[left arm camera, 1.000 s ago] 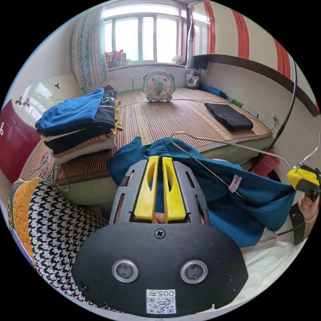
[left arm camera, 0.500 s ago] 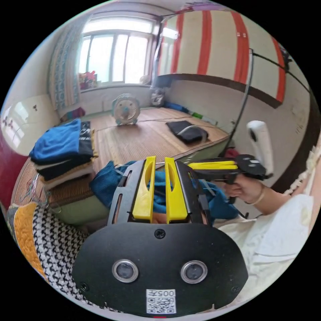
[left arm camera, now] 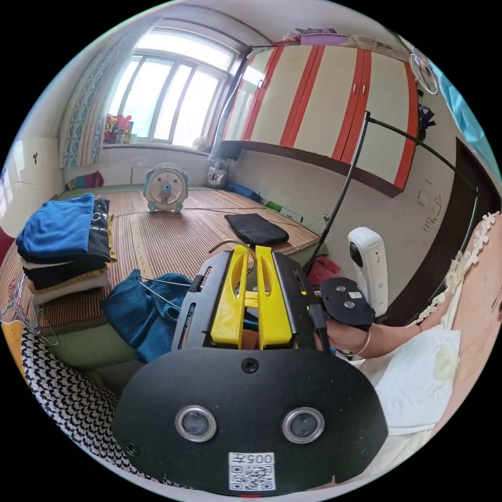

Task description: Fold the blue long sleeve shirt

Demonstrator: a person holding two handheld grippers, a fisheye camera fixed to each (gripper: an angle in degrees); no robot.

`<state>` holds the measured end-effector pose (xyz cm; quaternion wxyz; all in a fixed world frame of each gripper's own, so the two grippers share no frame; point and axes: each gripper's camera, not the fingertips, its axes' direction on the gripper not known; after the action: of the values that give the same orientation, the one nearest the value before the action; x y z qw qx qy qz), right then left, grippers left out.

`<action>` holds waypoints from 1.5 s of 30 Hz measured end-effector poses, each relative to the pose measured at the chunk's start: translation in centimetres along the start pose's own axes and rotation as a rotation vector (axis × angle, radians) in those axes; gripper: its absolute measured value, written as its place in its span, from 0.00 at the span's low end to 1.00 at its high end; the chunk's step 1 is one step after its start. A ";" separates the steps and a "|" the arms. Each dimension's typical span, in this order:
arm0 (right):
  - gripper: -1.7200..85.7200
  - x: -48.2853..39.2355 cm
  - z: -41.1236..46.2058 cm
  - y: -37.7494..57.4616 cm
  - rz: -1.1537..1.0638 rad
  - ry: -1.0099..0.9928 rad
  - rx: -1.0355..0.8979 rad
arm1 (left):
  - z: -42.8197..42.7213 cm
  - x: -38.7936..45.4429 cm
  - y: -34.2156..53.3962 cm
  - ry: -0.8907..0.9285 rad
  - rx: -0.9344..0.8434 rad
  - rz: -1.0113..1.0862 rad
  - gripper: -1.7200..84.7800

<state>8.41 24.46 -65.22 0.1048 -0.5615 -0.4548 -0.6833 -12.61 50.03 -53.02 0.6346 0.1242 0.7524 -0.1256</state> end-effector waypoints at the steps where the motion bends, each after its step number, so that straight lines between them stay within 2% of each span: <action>1: 0.03 0.2 -0.2 -0.3 0.002 -0.016 -0.003 | -0.7 -0.2 -0.2 -0.007 0.017 -0.002 0.06; 9: 0.07 0.6 1.2 -2.5 -0.053 -0.078 -0.125 | -5.1 -3.8 -1.8 -0.019 0.065 -0.060 0.06; 20: 0.09 -0.3 2.8 -7.3 -0.178 -0.288 -0.172 | -13.1 -8.6 -4.7 -0.320 0.082 -0.063 0.06; 26: 0.09 1.2 2.4 -9.3 -0.220 -0.325 -0.167 | -18.0 -12.0 -6.9 -0.535 0.104 -0.025 0.07; 29: 0.09 2.5 2.3 -9.8 -0.221 -0.320 -0.180 | -19.4 -15.1 -8.1 -0.583 0.101 -0.045 0.07; 33: 0.09 4.1 2.4 -10.1 -0.206 -0.295 -0.209 | -19.6 -19.9 -10.2 -0.681 0.010 -0.027 0.07; 45: 0.07 7.8 2.3 -12.1 -0.159 -0.258 -0.251 | -19.2 -35.1 -17.0 -0.778 -0.003 -0.227 0.06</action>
<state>-0.72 35.83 -64.75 -0.0795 -0.6154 -0.4189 -0.6630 -30.44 39.80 -14.79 0.8541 -0.0173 0.4654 -0.2316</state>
